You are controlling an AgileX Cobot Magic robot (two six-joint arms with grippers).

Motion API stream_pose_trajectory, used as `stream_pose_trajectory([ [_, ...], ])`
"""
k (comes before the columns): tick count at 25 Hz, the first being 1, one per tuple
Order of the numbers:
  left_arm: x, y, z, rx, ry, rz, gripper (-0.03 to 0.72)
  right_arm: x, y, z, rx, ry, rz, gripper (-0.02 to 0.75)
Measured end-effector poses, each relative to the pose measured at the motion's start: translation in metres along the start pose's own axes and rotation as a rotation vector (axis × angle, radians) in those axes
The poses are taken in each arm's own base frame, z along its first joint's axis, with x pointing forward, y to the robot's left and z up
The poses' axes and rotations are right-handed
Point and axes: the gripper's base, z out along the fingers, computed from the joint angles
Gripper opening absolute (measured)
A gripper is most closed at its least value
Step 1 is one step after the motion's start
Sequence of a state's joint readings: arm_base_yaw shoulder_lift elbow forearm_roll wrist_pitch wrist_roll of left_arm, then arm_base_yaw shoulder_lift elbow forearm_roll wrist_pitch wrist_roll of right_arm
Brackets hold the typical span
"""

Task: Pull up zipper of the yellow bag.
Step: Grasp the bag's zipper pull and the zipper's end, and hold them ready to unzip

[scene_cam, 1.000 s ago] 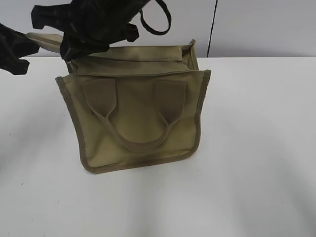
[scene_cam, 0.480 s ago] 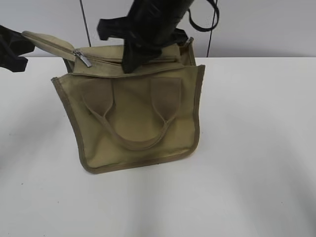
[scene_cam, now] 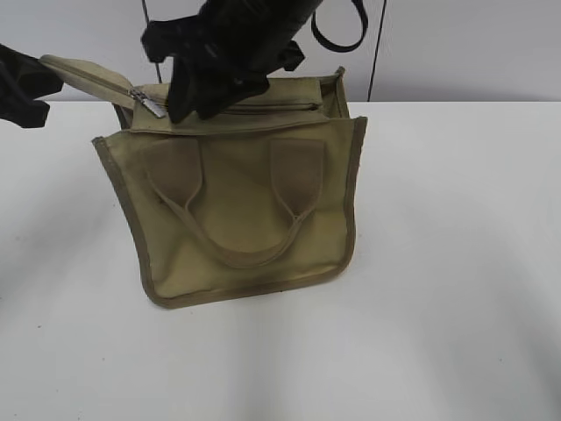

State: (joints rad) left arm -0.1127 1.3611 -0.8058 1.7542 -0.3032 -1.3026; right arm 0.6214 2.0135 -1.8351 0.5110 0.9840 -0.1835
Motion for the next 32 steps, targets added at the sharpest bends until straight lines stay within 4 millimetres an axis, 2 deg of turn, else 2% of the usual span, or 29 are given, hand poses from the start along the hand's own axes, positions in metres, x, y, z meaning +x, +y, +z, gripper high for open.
stream_pose_trajectory([
  [5, 0.0, 0.0, 0.0, 0.004, -0.001, -0.001, 0.008, -0.004, 0.013, 0.006, 0.011, -0.068, -0.04, 0.262],
  [10, 0.0, -0.001, 0.0, 0.006, -0.002, -0.002, 0.008, -0.007, 0.013, 0.007, 0.041, -0.1, -0.065, 0.26],
  [15, 0.0, 0.0, 0.0, 0.006, -0.002, -0.003, 0.008, -0.005, 0.007, 0.024, 0.048, -0.08, -0.051, 0.26],
  [23, 0.0, -0.001, 0.0, 0.011, -0.004, -0.003, 0.008, -0.003, 0.016, 0.037, 0.06, -0.093, -0.083, 0.258],
  [25, 0.0, -0.002, 0.0, 0.019, -0.006, -0.003, 0.008, -0.003, 0.014, 0.041, 0.075, -0.091, -0.083, 0.235],
  [32, -0.001, -0.002, 0.0, 0.025, -0.008, -0.003, 0.008, -0.004, 0.011, 0.043, 0.102, -0.104, -0.083, 0.066],
])
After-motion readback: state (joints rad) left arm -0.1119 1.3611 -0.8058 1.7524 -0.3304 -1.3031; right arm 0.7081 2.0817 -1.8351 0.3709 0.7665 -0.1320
